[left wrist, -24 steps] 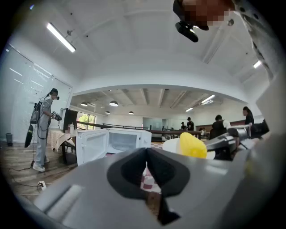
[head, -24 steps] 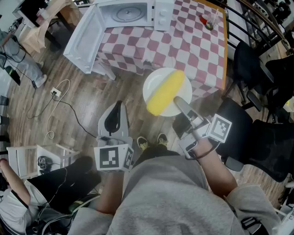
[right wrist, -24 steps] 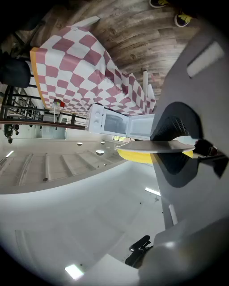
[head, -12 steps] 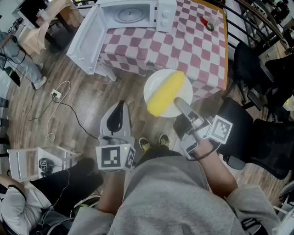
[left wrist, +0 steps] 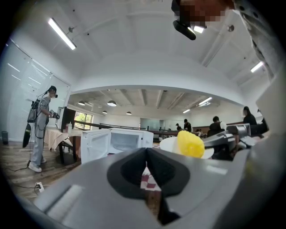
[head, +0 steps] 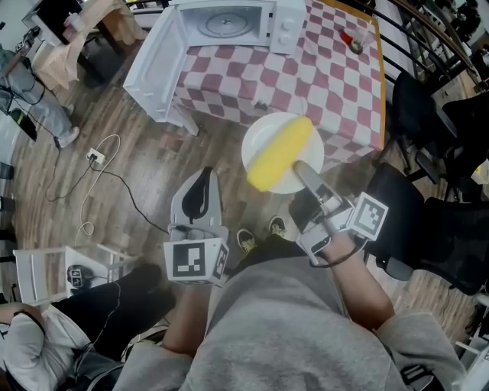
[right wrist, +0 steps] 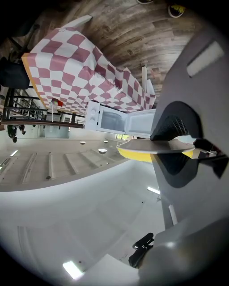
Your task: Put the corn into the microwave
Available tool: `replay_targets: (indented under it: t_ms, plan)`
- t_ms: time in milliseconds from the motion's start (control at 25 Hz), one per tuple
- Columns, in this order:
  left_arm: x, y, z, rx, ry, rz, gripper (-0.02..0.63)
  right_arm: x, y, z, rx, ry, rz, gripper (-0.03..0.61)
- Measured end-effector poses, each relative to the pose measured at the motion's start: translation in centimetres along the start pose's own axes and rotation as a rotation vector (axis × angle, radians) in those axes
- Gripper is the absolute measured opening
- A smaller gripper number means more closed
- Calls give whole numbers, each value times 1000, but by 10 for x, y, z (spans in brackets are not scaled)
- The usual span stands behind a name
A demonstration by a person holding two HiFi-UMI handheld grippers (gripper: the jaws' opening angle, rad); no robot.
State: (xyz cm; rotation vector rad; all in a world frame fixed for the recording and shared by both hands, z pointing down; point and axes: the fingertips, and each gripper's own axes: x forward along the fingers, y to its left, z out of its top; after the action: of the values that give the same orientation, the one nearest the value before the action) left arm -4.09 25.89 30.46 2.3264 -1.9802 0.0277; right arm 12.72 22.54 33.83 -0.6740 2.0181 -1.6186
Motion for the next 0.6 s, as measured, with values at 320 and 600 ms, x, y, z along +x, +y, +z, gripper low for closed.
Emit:
replay_targets:
  t_ms: [320, 600]
  plan:
    - [0, 8, -1, -5, -6, -6, 9, 9, 2, -6, -1, -4, 7, 35]
    - [6, 14, -2, -1, -1, 0, 9, 20, -3, -4, 7, 1, 6, 35]
